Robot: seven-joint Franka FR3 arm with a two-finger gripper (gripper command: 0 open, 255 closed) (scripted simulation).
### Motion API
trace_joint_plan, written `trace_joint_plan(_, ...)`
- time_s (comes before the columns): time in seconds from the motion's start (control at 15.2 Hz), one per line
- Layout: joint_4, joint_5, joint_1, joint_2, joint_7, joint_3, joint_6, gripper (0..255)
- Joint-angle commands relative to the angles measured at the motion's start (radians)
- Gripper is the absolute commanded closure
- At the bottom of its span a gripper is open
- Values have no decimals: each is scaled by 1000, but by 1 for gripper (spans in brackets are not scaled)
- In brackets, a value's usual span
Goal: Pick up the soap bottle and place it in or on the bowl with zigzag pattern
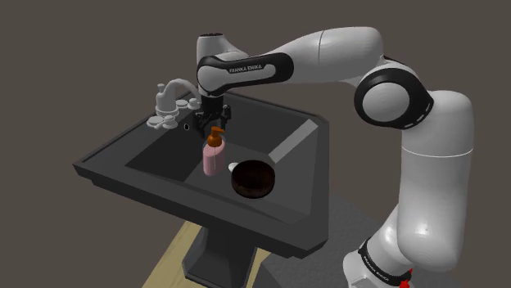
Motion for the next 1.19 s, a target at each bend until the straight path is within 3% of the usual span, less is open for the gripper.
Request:
trace_joint_plan(0.0, -10, 0, -2, 1, -1, -1, 11, 0)
trace_joint_plan(0.46, -9, 0, -2, 1, -1, -1, 11, 0)
trace_joint_plan(0.53, -9, 0, -2, 1, -1, -1, 11, 255)
trace_joint_plan(1.12, -9, 0, -2, 1, -1, -1, 11, 255)
